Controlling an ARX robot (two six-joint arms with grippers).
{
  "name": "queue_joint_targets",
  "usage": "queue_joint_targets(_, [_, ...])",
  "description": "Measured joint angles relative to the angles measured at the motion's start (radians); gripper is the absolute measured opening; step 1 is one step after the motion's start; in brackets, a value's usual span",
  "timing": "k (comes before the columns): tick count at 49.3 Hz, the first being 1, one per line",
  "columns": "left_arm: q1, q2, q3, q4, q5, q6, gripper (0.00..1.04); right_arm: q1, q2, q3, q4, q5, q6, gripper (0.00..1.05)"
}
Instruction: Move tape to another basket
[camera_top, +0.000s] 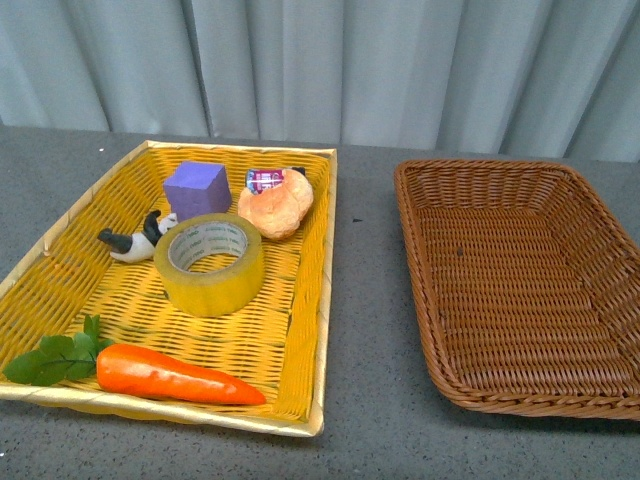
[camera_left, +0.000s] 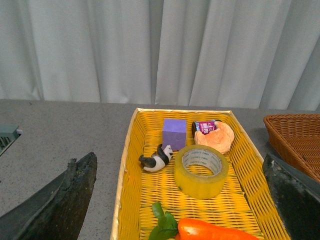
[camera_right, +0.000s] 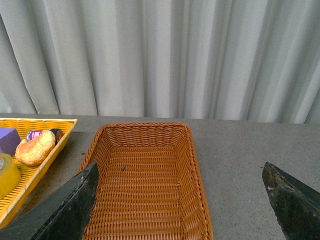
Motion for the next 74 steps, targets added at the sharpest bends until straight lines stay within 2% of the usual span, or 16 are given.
queue_joint_targets(41, [0.000,0.000,0.000,0.000,0.000,0.000,0.98,0.000,0.000,0.000,0.000,0.000,0.000,0.96])
queue_joint_targets(44, [-0.005,0.019,0.010,-0.040,-0.027,-0.040,0.98,0.000,0.000,0.000,0.000,0.000,0.000,0.96])
queue_joint_targets(49, [-0.008,0.145,0.024,-0.047,-0.040,-0.128,0.98,0.000,-0.001,0.000,0.000,0.000,0.000,0.96])
queue_joint_targets(56, [-0.029,0.385,0.057,0.107,-0.023,-0.180,0.98,0.000,-0.001,0.000,0.000,0.000,0.000,0.96])
queue_joint_targets(65, [-0.090,0.855,0.192,0.354,0.006,-0.223,0.98,0.000,-0.001,0.000,0.000,0.000,0.000,0.96])
queue_joint_targets(74, [-0.139,1.281,0.349,0.437,0.041,-0.270,0.98,0.000,-0.001,0.000,0.000,0.000,0.000,0.96])
